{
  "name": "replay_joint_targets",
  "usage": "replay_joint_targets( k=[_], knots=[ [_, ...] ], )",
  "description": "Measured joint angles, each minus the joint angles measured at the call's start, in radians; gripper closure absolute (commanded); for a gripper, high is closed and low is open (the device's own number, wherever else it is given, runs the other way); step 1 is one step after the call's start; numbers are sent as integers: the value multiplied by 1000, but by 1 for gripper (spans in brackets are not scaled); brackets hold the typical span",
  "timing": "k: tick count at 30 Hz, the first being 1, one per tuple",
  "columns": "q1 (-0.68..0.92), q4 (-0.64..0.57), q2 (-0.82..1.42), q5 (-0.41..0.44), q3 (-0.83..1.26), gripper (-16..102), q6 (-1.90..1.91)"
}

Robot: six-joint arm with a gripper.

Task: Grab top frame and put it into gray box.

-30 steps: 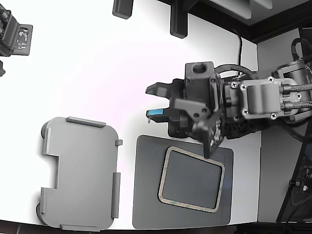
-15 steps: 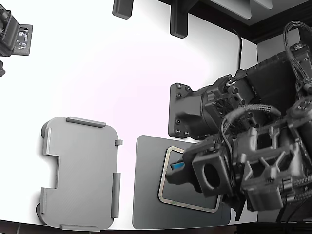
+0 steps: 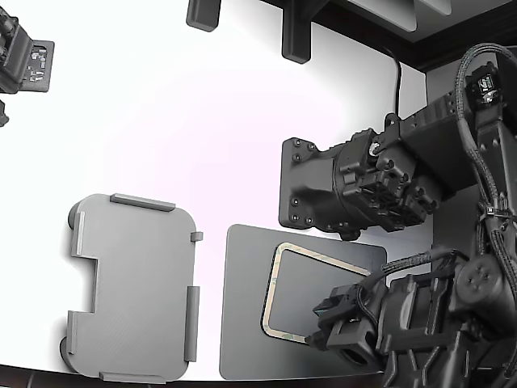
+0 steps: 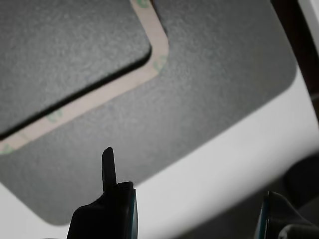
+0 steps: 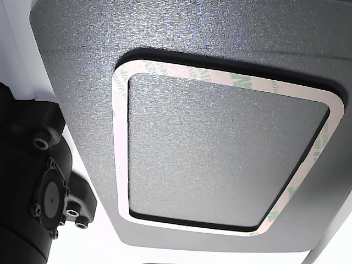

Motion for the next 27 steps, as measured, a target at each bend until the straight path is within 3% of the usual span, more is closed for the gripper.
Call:
replay_joint_targets(
  k=[4,8,10,21,27],
  knots=[
    [60,-44,-55,-31,14,-14,58],
    [146,-75,-126,5,12,-8,18],
    [187,-83,-155,6,-3,-12,9],
    [267,-28,-250,-44,-87,-11,23],
    [305,-49,-314,-51,-124,-2,91]
  ],
)
